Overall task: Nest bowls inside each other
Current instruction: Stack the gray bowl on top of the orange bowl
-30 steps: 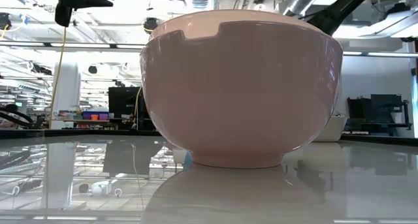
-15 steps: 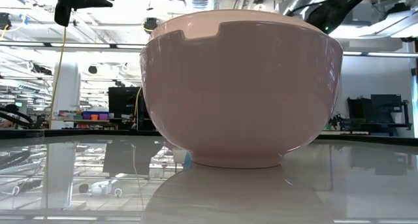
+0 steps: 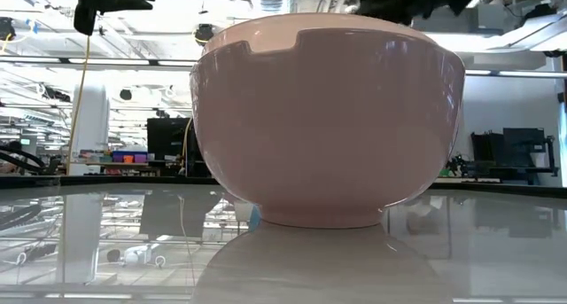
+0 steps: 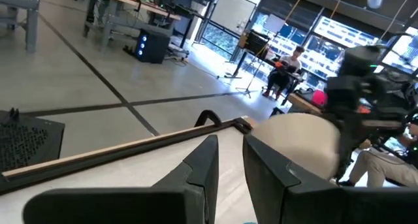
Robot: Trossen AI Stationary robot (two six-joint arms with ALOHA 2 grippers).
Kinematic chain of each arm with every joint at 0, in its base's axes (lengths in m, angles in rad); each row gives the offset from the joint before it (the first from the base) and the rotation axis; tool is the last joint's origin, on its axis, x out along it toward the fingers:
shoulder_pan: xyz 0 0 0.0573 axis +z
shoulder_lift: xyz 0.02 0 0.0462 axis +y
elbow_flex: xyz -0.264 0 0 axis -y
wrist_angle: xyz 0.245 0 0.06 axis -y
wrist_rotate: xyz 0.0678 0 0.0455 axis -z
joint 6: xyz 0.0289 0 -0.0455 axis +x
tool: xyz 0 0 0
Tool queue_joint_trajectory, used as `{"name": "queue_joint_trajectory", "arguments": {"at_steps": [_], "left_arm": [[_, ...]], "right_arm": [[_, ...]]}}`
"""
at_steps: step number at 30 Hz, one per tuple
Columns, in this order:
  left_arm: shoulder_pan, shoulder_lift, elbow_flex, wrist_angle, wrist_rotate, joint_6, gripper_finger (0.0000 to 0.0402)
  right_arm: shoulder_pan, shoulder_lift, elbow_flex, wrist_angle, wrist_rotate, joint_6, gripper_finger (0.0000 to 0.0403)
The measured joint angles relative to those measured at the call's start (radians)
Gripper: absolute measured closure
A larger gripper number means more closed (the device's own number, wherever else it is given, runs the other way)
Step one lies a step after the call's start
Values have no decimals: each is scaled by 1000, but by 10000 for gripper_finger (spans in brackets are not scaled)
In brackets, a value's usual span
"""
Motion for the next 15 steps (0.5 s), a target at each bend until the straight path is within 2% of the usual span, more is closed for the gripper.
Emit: {"name": "queue_joint_trajectory", "arguments": {"at_steps": [7, 10, 15], "left_arm": [[0, 0, 0, 0, 0, 19, 343], [1, 0, 0, -2, -1, 21, 343], [12, 1, 0, -10, -14, 27, 343]], "right_arm": [[354, 14, 1, 137, 294, 105, 372], [487, 61, 18, 178, 418, 120, 372], [632, 202, 112, 167, 522, 109, 372]]}}
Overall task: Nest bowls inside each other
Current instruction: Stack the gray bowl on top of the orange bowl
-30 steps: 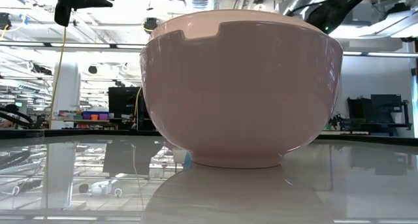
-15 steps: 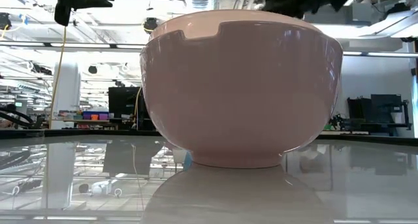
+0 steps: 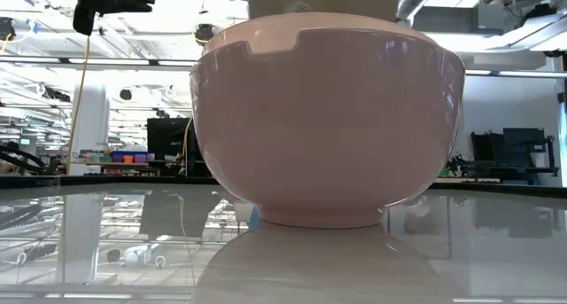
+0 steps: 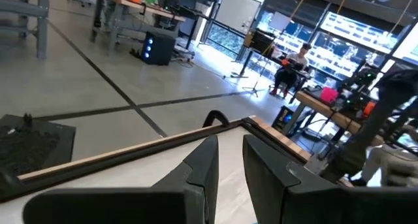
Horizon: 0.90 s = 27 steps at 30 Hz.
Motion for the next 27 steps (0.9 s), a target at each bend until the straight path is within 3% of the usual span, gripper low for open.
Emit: {"name": "queue_joint_trajectory", "arguments": {"at_steps": [3, 14, 27], "left_arm": [[16, 3, 0, 0, -2, 0, 343], [47, 6, 0, 2, 75, -17, 343], [47, 6, 0, 2, 76, -19, 343]], "right_arm": [[42, 99, 90, -72, 25, -26, 372], [141, 393, 465, -625, 78, -99, 372], [185, 595, 627, -797, 111, -76, 372]]}}
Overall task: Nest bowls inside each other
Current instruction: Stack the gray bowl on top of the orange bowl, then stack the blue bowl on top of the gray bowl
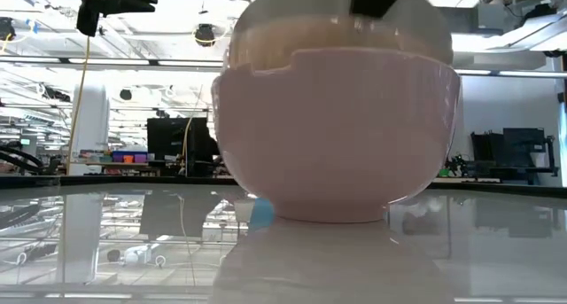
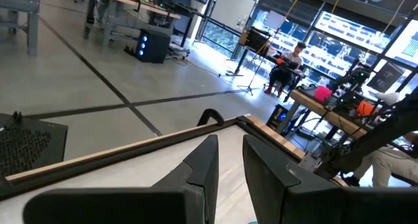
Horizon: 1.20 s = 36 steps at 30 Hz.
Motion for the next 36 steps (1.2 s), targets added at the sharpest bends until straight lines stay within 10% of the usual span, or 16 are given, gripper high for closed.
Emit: {"name": "queue_joint_trajectory", "arguments": {"at_steps": [15, 25, 36], "left_arm": [[0, 0, 0, -303, 287, -180, 343], [-1, 52, 0, -587, 850, -254, 343], [-52, 332, 0, -536, 1148, -181, 338]], "right_arm": [[1, -10, -1, 180, 83, 159, 161], [-29, -95, -2, 314, 143, 184, 164], [-174, -323, 0, 275, 385, 60, 165]]}}
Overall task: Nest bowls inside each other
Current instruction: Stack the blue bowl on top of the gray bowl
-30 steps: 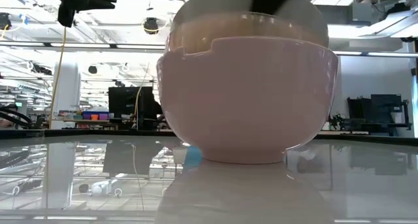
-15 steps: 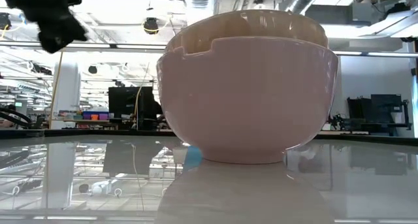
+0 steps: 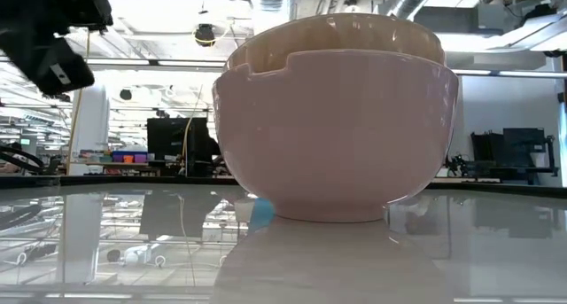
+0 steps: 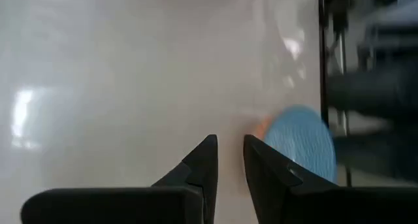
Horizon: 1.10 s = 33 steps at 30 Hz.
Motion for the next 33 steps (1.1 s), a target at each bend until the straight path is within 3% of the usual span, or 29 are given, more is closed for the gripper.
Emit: {"name": "queue_joint_trajectory", "arguments": {"at_steps": [7, 16, 29, 33], "left_arm": [[-104, 188, 0, 48, 59, 0, 298], [-151, 336, 0, 207, 101, -106, 247], [-263, 540, 0, 323, 106, -206, 241], [-264, 588, 0, 321, 72, -208, 262]], "right_arm": [[-106, -94, 0, -218, 2, -2, 166], [-201, -128, -1, -448, -2, -64, 166], [-294, -129, -2, -574, -8, -120, 166], [-304, -129, -2, -574, -9, -139, 166]]}}
